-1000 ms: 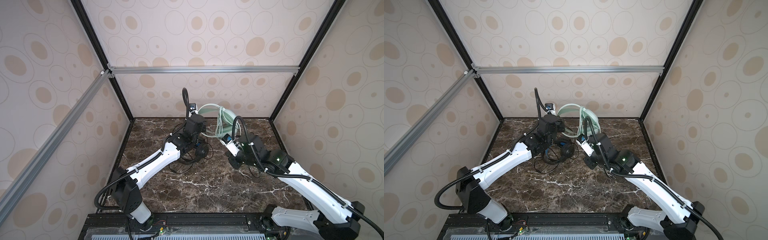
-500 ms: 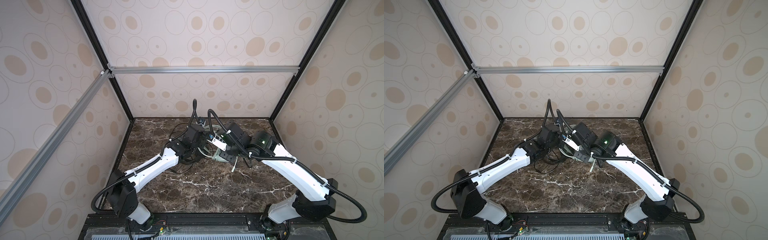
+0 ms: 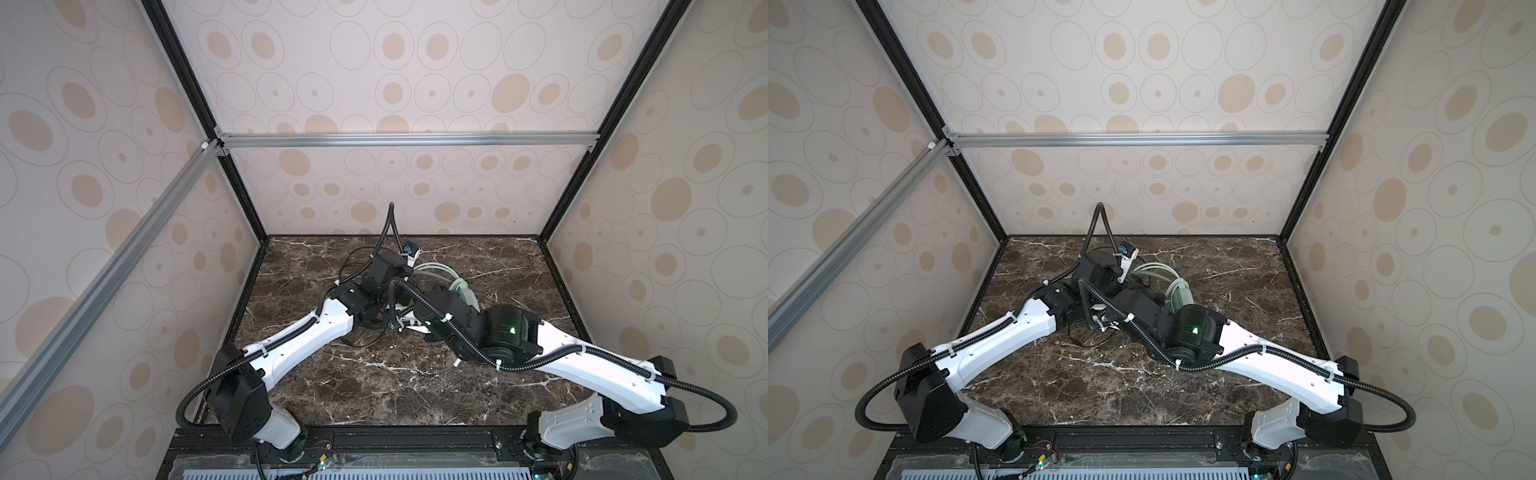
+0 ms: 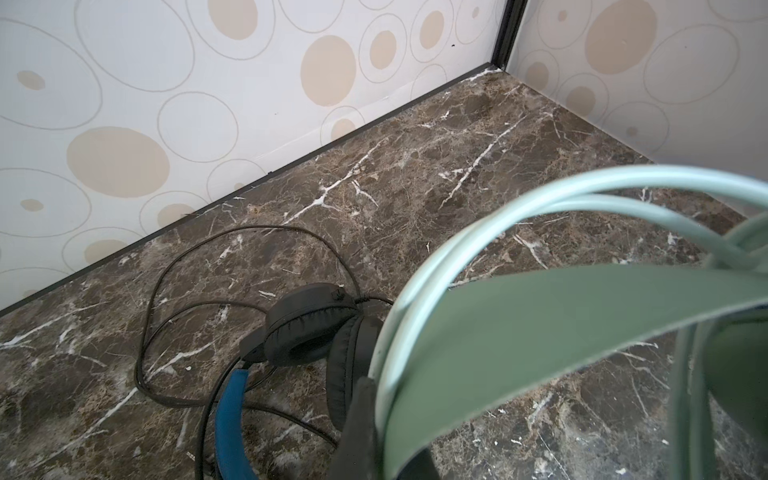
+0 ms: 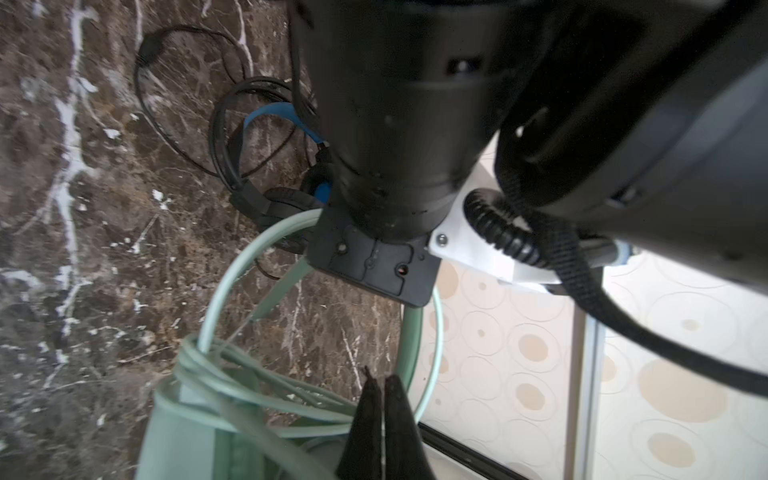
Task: Wrap the headphones
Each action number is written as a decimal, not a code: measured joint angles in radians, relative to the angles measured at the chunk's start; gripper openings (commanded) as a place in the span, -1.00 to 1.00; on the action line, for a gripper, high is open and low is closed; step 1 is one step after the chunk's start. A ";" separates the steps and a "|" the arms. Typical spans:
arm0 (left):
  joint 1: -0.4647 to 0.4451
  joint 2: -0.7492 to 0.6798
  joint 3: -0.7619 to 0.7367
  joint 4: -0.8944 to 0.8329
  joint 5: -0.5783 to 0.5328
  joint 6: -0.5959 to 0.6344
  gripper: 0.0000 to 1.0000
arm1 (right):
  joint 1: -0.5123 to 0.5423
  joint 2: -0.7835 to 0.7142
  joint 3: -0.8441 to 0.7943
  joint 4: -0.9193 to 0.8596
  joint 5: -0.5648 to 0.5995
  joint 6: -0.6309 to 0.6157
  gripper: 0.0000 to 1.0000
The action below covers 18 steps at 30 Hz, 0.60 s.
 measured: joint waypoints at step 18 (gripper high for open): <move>0.002 -0.063 -0.033 -0.018 0.105 0.010 -1.00 | -0.214 -0.160 -0.160 0.069 -0.109 -0.023 -1.00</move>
